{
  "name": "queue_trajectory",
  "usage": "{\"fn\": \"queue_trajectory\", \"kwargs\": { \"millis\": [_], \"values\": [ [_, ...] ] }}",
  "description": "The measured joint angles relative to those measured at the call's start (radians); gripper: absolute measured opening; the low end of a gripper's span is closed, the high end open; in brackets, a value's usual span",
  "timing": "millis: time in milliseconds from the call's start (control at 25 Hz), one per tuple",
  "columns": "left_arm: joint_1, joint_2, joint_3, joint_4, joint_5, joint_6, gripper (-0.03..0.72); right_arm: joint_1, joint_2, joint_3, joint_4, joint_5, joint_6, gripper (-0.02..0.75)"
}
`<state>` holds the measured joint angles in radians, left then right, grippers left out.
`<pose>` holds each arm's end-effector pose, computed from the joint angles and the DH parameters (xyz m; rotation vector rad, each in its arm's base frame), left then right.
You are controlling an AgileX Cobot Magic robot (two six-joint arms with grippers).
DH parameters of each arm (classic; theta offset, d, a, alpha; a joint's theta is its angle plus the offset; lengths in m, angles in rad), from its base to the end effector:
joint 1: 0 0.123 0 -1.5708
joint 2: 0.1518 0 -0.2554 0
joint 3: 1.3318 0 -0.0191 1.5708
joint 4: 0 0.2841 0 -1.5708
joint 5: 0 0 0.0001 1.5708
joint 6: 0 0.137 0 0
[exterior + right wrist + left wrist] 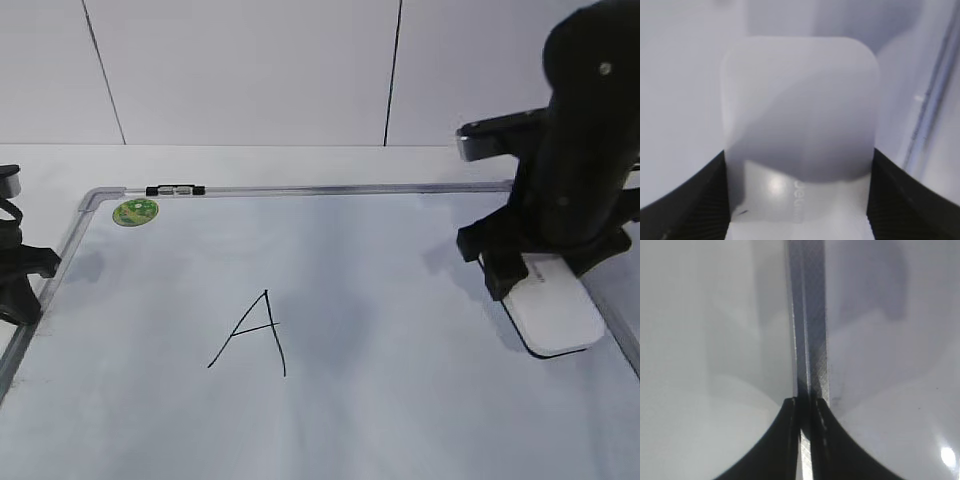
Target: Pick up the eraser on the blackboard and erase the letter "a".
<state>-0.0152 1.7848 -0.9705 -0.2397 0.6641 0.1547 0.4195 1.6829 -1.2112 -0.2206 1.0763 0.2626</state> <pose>0.3419 -0.0253 0.0539 -0.0088 2.9438 -0.2237 0.3333 0.1197 0.1472 -0.3712 2.9399 -0.2255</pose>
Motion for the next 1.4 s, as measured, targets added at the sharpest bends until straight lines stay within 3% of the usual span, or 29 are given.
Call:
{"fn": "queue_trajectory", "kwargs": {
  "millis": [200, 360, 760, 1120, 1400],
  "values": [
    [0.0, 0.0, 0.0, 0.0, -0.002, 0.0, 0.016, 0.0, -0.067, 0.0, -0.001, 0.124, 0.0, 0.552],
    [0.0, 0.0, 0.0, 0.0, -0.002, 0.0, 0.016, -0.015, -0.082, 0.0, 0.002, 0.14, 0.0, 0.552],
    [0.0, 0.0, 0.0, 0.0, -0.002, 0.0, 0.016, -0.206, -0.067, 0.002, 0.018, 0.101, -0.038, 0.552],
    [0.0, 0.0, 0.0, 0.0, -0.002, 0.0, 0.016, -0.208, 0.054, 0.002, 0.033, 0.005, -0.045, 0.552],
    [0.0, 0.0, 0.0, 0.0, 0.0, 0.0, 0.016, -0.208, 0.12, 0.002, -0.039, -0.046, 0.01, 0.552]
  ]
}}
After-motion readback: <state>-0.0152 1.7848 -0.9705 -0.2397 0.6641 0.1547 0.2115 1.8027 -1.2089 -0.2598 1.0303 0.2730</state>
